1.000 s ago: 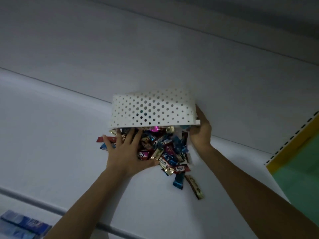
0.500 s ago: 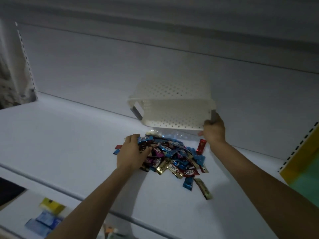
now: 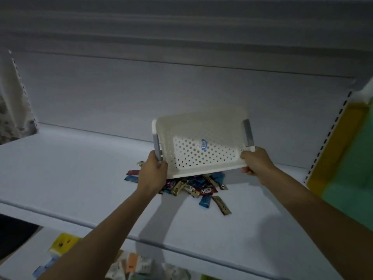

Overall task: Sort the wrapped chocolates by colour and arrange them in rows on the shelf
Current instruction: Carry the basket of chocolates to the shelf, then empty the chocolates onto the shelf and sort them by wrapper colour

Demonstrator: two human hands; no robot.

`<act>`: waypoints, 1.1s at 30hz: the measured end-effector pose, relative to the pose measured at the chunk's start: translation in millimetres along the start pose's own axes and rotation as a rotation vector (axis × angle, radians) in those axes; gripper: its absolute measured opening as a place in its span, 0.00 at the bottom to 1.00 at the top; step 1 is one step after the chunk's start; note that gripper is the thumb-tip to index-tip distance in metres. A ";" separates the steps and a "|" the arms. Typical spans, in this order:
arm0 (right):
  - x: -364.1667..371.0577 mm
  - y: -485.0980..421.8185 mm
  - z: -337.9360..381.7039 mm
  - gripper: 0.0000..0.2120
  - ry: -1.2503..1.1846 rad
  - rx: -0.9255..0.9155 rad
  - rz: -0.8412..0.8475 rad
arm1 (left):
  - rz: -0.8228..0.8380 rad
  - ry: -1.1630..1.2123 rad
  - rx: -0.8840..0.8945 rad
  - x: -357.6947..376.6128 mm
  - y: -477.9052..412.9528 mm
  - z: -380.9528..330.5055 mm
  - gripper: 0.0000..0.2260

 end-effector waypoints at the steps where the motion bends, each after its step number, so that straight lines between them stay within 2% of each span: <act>1: -13.2 3.8 -8.1 0.04 -0.049 0.010 -0.016 | 0.026 0.005 0.018 9.2 7.7 -6.6 0.10; 4: -58.6 11.0 -28.2 0.12 -0.253 0.076 -0.096 | 0.171 0.058 0.089 49.7 44.1 -25.8 0.17; 6: -82.9 13.0 -34.1 0.16 -0.343 0.080 -0.155 | 0.278 0.233 0.070 83.4 73.5 -36.3 0.23; 7: -89.5 14.5 -36.7 0.18 -0.385 0.079 -0.169 | 0.319 0.329 0.039 100.4 86.5 -42.4 0.23; 9: -92.6 19.0 -40.8 0.20 -0.424 0.069 -0.164 | 0.404 0.494 -0.049 132.6 106.3 -57.8 0.17; 12: -94.9 20.7 -49.1 0.22 -0.318 0.025 -0.177 | 0.557 0.636 -0.200 176.2 131.3 -82.4 0.08; 15: -104.4 15.9 -51.8 0.18 -0.042 0.051 -0.153 | 0.637 0.482 -0.111 202.0 144.0 -105.1 0.07; 17: -117.4 11.9 -65.0 0.19 0.065 0.129 -0.170 | 0.696 0.418 -0.079 216.8 152.5 -107.7 0.09; 19: -135.2 8.5 -76.2 0.20 0.134 0.163 -0.209 | 0.647 0.348 -0.019 219.9 149.3 -100.1 0.12; 22: -154.1 -0.3 -93.1 0.21 0.222 0.193 -0.181 | 0.366 0.209 0.228 193.1 137.4 -88.0 0.10; 24: -164.9 -1.2 -102.5 0.20 0.240 0.223 -0.166 | 0.230 0.142 0.286 176.7 127.1 -79.6 0.17; 25: -168.5 -0.7 -104.8 0.20 0.255 0.229 -0.157 | 0.235 0.093 0.283 176.6 120.8 -75.0 0.22; 27: -172.9 -0.4 -106.5 0.18 0.326 0.228 -0.134 | 0.399 0.019 0.275 190.9 114.0 -73.6 0.28; 29: -174.9 -0.3 -104.0 0.18 0.393 0.208 -0.127 | 0.559 0.072 0.286 208.2 117.7 -80.9 0.28; 33: -177.6 -2.9 -100.0 0.19 0.519 0.161 -0.140 | 0.576 0.214 0.221 217.4 118.5 -89.3 0.25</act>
Point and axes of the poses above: each hand's wrist, its own y-axis away from the middle knuckle, its own x-axis out of the palm, z = x × y, the point moved 7 cm from there along -y, towards the middle knuckle, and after that the axes turned 7 degrees about z, right-handed, at the moved point
